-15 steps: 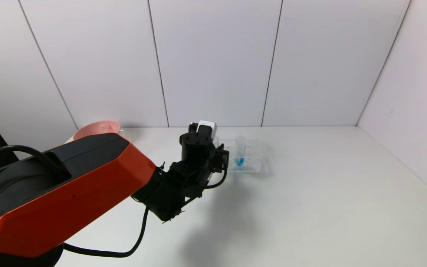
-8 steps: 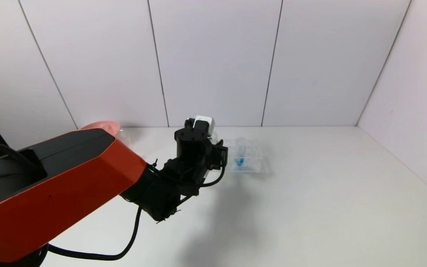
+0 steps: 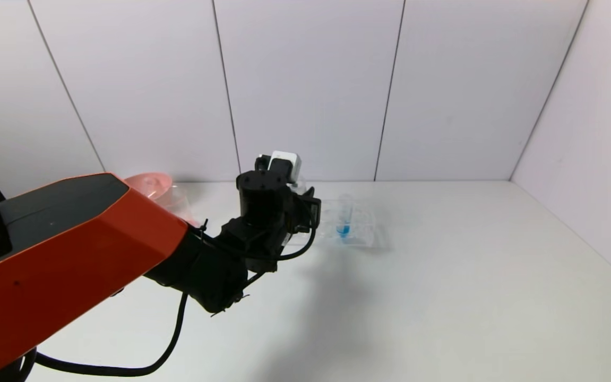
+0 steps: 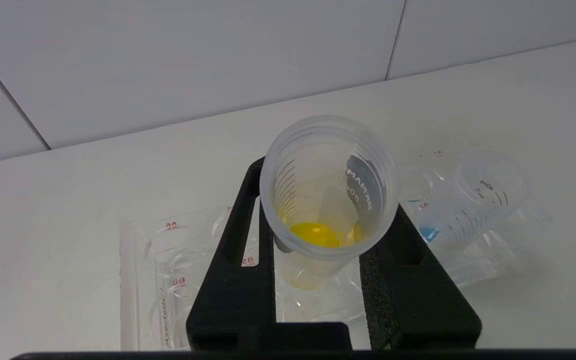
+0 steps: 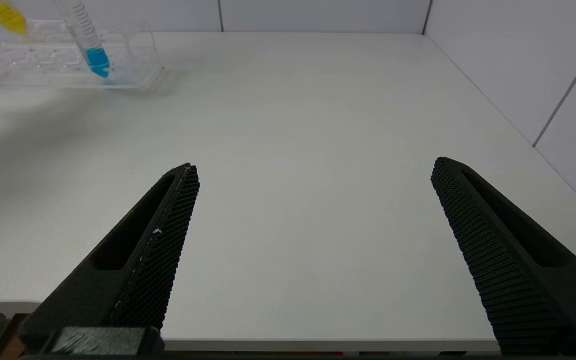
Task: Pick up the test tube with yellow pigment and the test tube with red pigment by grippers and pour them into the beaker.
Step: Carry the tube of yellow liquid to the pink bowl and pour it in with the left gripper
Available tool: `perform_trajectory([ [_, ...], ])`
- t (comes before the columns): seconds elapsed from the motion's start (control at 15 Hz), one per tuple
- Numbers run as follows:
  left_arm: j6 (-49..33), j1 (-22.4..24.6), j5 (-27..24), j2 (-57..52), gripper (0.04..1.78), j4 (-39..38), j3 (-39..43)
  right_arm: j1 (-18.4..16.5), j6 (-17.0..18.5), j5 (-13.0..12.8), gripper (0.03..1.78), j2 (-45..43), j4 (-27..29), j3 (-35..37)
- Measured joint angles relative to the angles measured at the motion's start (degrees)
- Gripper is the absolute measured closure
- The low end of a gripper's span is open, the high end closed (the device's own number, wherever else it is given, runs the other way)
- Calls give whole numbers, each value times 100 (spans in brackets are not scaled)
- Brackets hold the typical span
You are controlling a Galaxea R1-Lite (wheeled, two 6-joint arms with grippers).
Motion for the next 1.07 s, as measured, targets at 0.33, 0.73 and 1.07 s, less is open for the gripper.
perform_trajectory([
  [0.33, 232, -9, -17, -328, 133, 10, 71, 5, 0, 0, 11, 0, 0, 0],
  [0.73, 445, -6, -41, -953, 133, 67, 217, 7, 0, -2, 11, 0, 0, 0],
  [1.07, 519, 2, -44, -1353, 133, 475, 219, 2, -2, -2, 11, 0, 0, 0],
])
